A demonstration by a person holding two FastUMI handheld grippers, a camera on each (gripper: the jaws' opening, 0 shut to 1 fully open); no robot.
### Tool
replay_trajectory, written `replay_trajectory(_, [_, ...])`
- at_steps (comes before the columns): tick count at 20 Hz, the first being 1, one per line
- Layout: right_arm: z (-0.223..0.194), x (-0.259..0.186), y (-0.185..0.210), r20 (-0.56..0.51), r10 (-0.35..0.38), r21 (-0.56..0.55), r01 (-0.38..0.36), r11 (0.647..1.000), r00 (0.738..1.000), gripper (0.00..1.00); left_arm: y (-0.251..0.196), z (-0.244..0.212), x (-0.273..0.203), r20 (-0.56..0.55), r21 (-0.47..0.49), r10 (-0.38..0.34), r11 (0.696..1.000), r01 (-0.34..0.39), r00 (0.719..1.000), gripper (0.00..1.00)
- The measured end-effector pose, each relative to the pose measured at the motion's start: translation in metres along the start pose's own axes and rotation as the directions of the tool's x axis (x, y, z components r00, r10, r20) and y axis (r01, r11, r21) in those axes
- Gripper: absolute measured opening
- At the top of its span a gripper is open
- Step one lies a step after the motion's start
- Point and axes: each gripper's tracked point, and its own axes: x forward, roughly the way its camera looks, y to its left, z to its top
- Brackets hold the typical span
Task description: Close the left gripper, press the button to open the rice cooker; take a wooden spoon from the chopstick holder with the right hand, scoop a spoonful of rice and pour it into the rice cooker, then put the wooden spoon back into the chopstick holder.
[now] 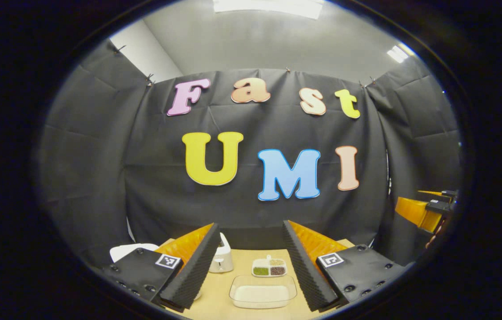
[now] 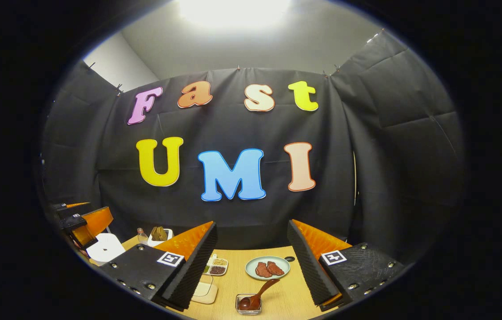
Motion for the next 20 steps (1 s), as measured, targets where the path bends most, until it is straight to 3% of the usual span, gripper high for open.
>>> replay_trajectory(5, [-0.014,0.007,0.005,-0.031,0.004,-0.006,-0.004,1.0,1.0,0.96,0.022,-0.013,0.01,-0.023,-0.011,0.031,0.999,-0.031,0.999,0.99])
replay_trajectory(9, [-0.032,0.014,0.009,-0.08,-0.003,-0.014,0.002,1.0,0.997,0.96,0.058,-0.06,0.024,-0.167,-0.054,0.044,0.997,-0.054,0.985,0.38])
replay_trajectory(11, [-0.037,0.017,0.015,-0.099,0.003,-0.018,-0.005,1.0,0.995,0.96,0.094,-0.077,0.026,-0.219,-0.088,0.11,0.987,-0.131,0.97,0.08])
replay_trajectory(16, [-0.049,0.023,0.028,-0.134,0.014,-0.026,-0.018,1.0,0.991,0.96,0.165,-0.127,0.028,-0.356,-0.152,0.148,0.965,-0.214,0.923,0.08])
replay_trajectory(20, [-0.059,0.025,0.036,-0.155,0.02,-0.037,-0.026,0.999,0.988,0.97,0.216,-0.174,0.026,-0.501,-0.219,0.148,0.931,-0.29,0.853,0.08])
